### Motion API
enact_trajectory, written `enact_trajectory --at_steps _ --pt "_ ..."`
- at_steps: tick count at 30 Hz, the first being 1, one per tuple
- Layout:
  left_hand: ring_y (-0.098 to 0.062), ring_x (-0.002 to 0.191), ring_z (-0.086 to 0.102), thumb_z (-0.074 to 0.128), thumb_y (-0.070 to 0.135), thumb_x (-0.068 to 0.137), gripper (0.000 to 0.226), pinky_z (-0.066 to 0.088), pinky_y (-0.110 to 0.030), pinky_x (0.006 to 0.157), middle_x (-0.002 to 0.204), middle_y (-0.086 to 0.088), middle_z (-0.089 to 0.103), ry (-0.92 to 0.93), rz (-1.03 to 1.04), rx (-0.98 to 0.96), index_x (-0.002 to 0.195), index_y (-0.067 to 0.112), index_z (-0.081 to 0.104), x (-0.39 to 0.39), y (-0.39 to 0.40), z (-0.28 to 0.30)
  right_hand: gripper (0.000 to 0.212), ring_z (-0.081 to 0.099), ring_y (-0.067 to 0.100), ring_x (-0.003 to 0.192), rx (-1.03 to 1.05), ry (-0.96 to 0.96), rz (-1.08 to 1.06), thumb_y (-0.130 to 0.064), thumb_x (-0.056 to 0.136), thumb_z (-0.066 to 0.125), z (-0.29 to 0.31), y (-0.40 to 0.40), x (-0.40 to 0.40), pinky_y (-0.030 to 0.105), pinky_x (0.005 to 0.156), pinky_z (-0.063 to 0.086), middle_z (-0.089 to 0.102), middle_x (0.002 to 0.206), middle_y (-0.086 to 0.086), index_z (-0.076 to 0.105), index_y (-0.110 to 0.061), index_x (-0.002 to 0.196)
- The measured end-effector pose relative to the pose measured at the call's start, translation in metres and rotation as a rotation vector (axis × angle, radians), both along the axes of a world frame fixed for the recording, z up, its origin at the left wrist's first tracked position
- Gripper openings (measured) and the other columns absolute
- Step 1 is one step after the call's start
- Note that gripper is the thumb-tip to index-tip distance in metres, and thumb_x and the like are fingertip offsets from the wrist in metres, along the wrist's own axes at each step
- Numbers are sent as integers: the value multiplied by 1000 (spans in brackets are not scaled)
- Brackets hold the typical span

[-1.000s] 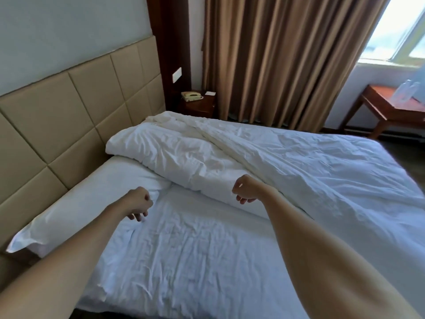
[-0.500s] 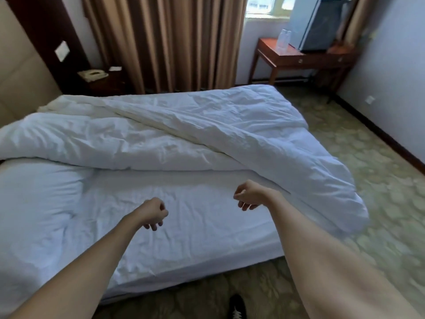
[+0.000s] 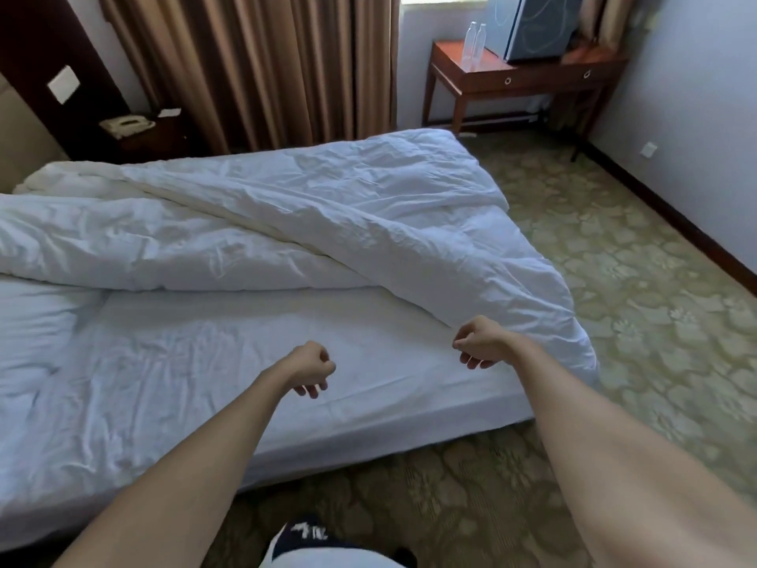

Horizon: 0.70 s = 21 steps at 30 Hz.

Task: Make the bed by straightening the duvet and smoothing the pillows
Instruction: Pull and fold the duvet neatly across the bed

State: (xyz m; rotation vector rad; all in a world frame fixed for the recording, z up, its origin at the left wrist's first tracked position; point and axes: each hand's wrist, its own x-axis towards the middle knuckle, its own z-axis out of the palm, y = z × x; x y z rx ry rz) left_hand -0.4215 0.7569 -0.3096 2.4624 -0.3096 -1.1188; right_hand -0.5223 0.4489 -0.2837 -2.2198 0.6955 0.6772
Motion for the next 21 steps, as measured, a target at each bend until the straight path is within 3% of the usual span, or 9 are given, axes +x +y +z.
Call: enact_trajectory --at_steps 6,11,17,21 --pt "-20 64 69 44 20 97 23 52 -27 59 89 -8 74 70 41 45 107 6 58 -10 -61 -23 23 68 14 67 86 -34 19 -22 100 50 -4 -56 16 27 65 53 72 86 8 65 -7 110" --pt "-21 67 71 43 19 96 22 53 -28 61 89 -8 74 97 107 34 104 6 59 16 -123 -44 21 69 14 69 89 53 188 -23 100 50 -19 -110 59 26 65 53 73 86 6 63 -11 109" --pt "-24 64 68 43 16 95 26 49 -27 59 89 -12 74 67 165 -61 106 0 59 62 -264 -70 18 65 13 60 12 -35 184 -19 99 49 -16 -233 114 23 56 50 69 76 5 64 -10 103" --pt "-23 60 66 43 17 95 26 47 -23 53 86 -11 73 111 123 -118 106 -1 59 64 -369 -67 16 66 14 61 -57 37 162 -20 99 50 -7 -339 122 23 55 50 70 76 6 63 -10 104"
